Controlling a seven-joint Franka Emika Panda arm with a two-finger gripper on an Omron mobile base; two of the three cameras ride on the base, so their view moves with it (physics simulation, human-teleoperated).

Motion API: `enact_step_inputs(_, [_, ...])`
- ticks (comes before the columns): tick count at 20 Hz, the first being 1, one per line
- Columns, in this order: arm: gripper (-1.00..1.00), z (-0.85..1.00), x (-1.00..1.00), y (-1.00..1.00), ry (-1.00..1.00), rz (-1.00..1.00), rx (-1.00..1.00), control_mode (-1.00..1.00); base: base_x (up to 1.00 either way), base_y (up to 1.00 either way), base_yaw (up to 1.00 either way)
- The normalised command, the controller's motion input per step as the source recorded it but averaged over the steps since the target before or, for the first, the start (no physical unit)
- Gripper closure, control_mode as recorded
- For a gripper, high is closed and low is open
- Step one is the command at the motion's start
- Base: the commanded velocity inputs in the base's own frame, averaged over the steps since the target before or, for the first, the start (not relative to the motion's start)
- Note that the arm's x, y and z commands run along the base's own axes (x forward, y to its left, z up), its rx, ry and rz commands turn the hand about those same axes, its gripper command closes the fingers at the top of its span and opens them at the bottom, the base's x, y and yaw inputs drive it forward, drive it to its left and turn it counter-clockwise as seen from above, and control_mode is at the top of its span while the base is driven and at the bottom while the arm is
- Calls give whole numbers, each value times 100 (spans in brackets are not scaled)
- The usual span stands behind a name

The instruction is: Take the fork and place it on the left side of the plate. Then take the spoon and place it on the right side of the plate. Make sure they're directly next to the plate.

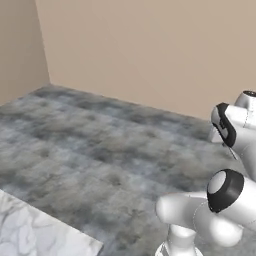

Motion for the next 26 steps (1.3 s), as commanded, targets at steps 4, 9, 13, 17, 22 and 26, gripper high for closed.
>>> enact_step_inputs(4, [100, 0, 0, 0, 0, 0, 0, 100, 100, -1, 47])
enact_step_inputs(9, [100, 0, 0, 0, 0, 0, 0, 100, 100, -7, 53])
enact_step_inputs(13, [100, 0, 0, 0, 0, 0, 0, 100, 100, -3, 51])
enact_step_inputs(17, [100, 0, 0, 0, 0, 0, 0, 100, 100, -2, 51])
enact_step_inputs(22, [100, 0, 0, 0, 0, 0, 0, 100, 100, -2, 50])
enact_step_inputs(26, [100, 0, 0, 0, 0, 0, 0, 100, 100, -4, 45])
